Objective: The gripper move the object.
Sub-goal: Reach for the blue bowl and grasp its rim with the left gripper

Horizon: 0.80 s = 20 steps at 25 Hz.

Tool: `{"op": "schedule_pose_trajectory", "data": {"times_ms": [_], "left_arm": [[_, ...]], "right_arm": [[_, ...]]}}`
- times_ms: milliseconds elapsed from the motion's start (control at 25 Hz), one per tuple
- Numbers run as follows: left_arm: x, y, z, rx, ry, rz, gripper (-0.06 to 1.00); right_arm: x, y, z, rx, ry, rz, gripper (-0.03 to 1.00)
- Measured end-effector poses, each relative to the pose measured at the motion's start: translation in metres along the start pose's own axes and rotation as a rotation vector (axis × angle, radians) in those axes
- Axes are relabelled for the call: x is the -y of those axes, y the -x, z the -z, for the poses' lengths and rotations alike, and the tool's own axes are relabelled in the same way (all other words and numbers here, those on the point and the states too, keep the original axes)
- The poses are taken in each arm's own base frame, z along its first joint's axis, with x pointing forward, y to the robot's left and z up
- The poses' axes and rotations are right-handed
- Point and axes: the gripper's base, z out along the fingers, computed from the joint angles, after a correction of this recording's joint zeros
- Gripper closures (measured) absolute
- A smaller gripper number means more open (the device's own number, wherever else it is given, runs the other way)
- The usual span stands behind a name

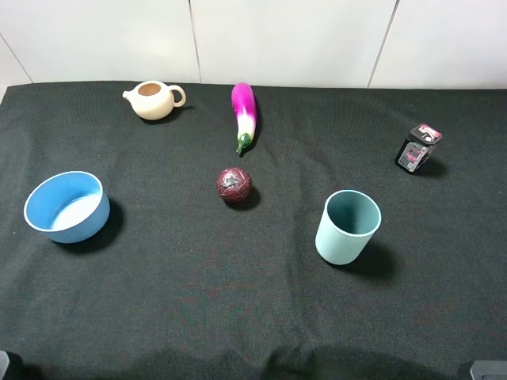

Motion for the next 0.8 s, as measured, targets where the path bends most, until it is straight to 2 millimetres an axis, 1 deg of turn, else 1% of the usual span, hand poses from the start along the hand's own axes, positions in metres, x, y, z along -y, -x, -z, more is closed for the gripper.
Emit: {"op": "schedule_pose_trajectory", "data": {"times_ms": [320, 800], "left_arm": [[0.002, 0.026, -0.02, -0.144, -0.049, -0.017, -0.05], [0.006, 0.042, -0.055, -0.345, -0.107, -0.027, -0.05]], "right_arm": [[0.0, 0.0, 0.0, 0.0, 0.0, 0.0, 0.27], [0.0, 0.0, 0.0, 0.0, 0.0, 0.0, 0.27]]}}
